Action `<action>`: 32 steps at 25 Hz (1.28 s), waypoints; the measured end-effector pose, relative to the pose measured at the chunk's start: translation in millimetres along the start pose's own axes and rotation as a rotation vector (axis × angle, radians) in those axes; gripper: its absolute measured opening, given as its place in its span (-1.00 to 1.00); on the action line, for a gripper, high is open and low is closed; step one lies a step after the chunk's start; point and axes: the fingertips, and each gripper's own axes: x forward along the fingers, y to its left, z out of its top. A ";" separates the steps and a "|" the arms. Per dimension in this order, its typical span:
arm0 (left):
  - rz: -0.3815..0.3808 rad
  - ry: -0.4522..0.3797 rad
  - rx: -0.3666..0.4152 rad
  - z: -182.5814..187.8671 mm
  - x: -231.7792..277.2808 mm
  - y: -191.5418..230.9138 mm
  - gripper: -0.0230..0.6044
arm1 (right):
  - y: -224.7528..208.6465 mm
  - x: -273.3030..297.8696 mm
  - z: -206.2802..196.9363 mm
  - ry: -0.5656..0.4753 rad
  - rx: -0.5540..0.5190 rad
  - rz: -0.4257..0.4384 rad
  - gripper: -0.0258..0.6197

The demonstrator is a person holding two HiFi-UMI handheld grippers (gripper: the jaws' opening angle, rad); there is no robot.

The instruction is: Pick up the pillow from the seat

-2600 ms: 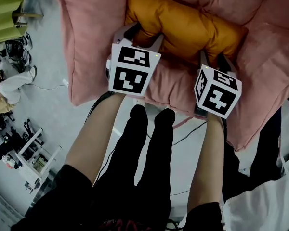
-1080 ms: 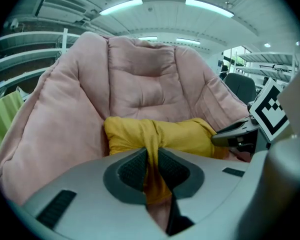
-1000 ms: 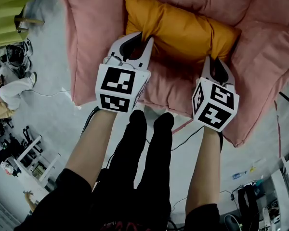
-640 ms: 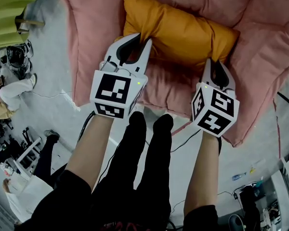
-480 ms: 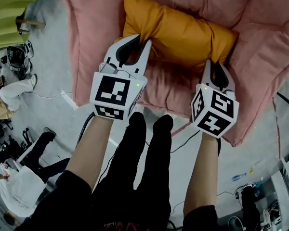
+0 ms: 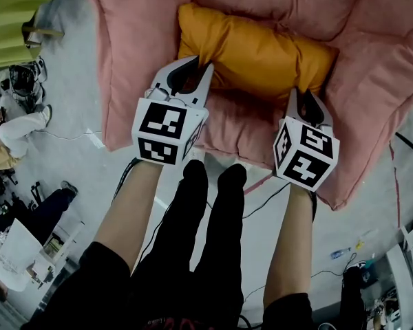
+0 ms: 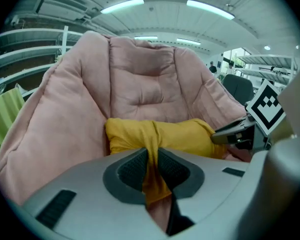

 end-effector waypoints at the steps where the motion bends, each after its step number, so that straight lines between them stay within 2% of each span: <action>1: 0.000 0.016 -0.002 -3.3 2.8 1.1 -0.71 | -0.2 3.8 -2.2 0.013 -0.001 0.003 -0.61; 7: 0.012 0.090 0.007 -10.3 19.6 8.0 -0.48 | -3.8 21.5 -6.0 0.068 0.006 0.011 -0.47; 12: 0.053 0.144 0.025 -19.6 33.1 12.6 -0.23 | -5.6 37.4 -13.8 0.129 0.004 0.017 -0.35; 16: 0.067 0.199 0.035 -26.6 44.6 14.1 -0.20 | -3.7 49.7 -17.1 0.193 -0.005 0.018 -0.34; 21: 0.059 0.265 0.031 -35.1 54.9 17.3 -0.20 | 0.0 60.7 -21.3 0.208 -0.029 0.008 -0.34; 24: 0.059 0.305 0.061 -39.9 65.2 12.0 -0.28 | 0.1 70.0 -24.9 0.221 -0.068 -0.002 -0.37; 26: 0.060 0.299 0.083 -39.4 66.6 5.7 -0.40 | -0.1 69.0 -24.4 0.195 -0.092 -0.013 -0.48; 29: 0.049 0.252 0.078 -34.8 58.5 -1.1 -0.61 | 0.5 57.2 -21.4 0.108 -0.111 -0.029 -0.66; 32: 0.030 0.159 0.053 -20.7 43.1 1.2 -0.74 | 3.1 42.4 -9.4 0.031 -0.090 -0.022 -0.74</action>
